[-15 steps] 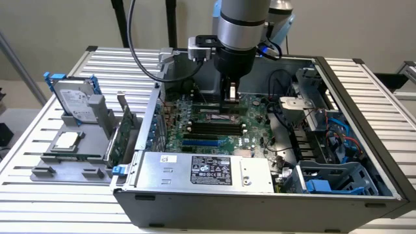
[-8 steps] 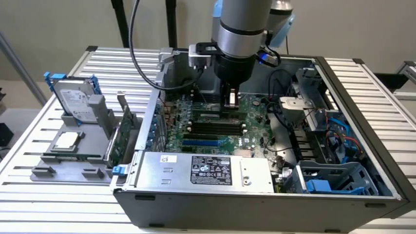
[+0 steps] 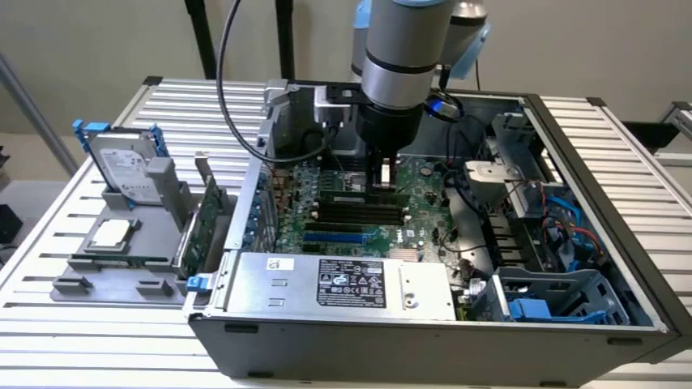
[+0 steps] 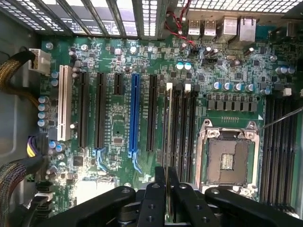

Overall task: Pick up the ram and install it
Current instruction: 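Insert the ram into the slot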

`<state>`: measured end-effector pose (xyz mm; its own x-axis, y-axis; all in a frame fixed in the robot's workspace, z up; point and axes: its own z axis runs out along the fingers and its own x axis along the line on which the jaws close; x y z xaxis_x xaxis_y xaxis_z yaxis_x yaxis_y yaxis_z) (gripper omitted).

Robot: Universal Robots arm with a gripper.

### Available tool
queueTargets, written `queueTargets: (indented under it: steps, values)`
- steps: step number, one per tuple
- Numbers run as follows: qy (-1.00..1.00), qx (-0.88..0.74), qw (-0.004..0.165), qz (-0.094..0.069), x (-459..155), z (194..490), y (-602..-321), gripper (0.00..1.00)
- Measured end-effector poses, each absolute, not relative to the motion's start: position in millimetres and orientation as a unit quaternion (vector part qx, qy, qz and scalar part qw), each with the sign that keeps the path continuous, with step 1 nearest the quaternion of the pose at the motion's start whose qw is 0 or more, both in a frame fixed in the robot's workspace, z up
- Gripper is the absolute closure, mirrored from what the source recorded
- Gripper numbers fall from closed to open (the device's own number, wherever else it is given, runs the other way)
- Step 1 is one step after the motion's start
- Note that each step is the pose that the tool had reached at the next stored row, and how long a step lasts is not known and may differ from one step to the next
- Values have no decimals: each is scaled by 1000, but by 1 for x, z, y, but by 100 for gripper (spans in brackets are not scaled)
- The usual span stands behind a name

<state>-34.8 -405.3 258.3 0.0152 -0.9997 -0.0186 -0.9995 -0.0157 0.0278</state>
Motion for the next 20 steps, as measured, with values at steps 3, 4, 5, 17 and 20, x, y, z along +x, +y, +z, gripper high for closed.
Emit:
queueTargets:
  steps: [3,4,5,17,20]
  values:
    - [-702,712,3,-16,-35,253,-405,100]
    - [-702,712,3,-16,-35,251,-405,100]
    - [-702,712,3,-16,-35,249,-405,100]
    - [-702,712,3,-16,-35,233,-400,100]
    - [-701,713,3,-16,-35,232,-400,100]
